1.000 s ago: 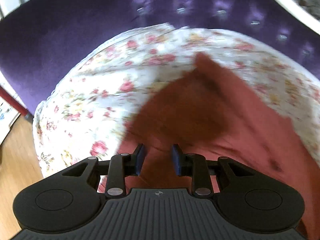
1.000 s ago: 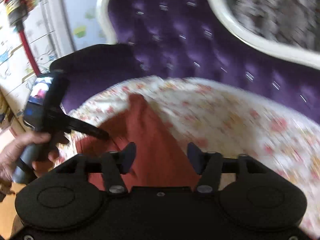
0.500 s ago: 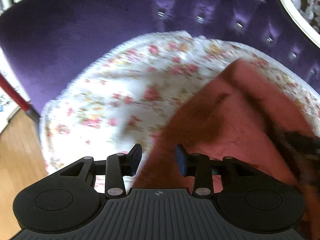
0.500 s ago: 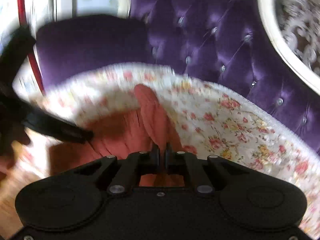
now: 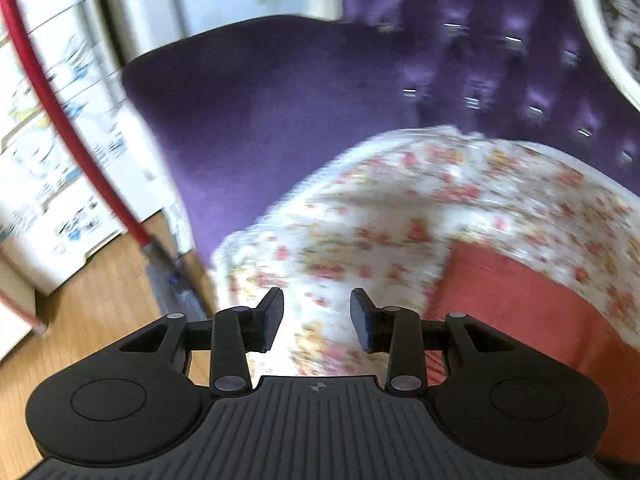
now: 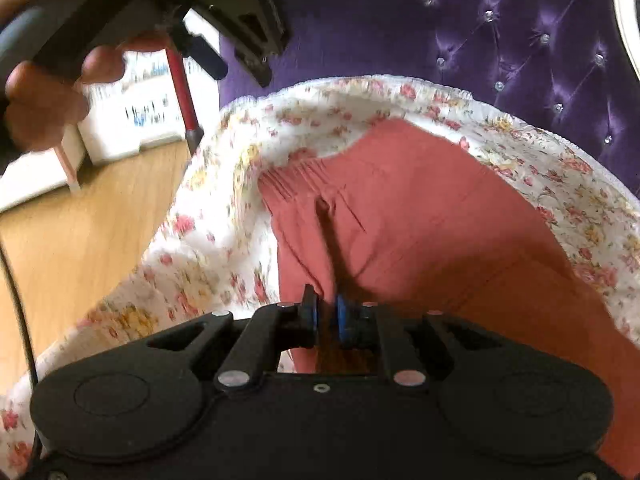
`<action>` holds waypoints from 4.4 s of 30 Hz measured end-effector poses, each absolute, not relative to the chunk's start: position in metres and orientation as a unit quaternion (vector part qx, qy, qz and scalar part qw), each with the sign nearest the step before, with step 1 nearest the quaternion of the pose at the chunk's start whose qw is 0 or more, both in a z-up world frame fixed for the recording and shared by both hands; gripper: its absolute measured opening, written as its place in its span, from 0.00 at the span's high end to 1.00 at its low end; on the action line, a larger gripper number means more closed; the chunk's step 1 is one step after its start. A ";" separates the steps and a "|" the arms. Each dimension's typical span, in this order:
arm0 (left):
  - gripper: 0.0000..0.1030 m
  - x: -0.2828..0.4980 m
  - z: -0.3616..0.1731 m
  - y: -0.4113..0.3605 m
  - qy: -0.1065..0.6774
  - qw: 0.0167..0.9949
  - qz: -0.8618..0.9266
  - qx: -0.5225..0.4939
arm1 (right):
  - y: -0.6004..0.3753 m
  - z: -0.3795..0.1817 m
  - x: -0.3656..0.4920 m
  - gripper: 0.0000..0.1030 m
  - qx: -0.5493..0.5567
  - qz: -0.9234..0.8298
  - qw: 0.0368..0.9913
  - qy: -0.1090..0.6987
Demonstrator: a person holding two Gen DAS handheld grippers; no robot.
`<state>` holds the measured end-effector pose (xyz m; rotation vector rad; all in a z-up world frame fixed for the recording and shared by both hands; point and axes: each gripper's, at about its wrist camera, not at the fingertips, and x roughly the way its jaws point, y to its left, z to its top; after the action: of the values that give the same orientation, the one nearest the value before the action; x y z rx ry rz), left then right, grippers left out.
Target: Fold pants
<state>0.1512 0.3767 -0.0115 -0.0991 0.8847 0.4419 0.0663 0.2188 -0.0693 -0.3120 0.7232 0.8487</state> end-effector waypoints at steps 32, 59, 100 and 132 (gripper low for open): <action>0.67 0.169 -0.043 0.150 0.446 0.894 -0.006 0.041 | 0.006 -0.074 0.040 0.87 -0.191 0.294 0.882 0.315; 0.66 0.143 -0.048 0.196 0.415 0.909 0.031 0.021 | 0.016 -0.062 0.151 0.59 -0.082 0.427 0.802 0.409; 0.69 0.122 -0.060 0.140 0.457 0.887 -0.049 0.047 | -0.080 -0.068 0.069 0.72 -0.017 0.242 0.871 0.426; 0.69 0.093 -0.080 0.107 0.486 0.870 -0.058 0.060 | -0.427 -0.071 -0.060 0.45 0.218 -0.172 0.848 0.451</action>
<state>0.0935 0.1066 -0.0802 0.1262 1.0166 -0.1213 -0.0596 -0.4275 -0.0711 0.4597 0.9496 -0.3622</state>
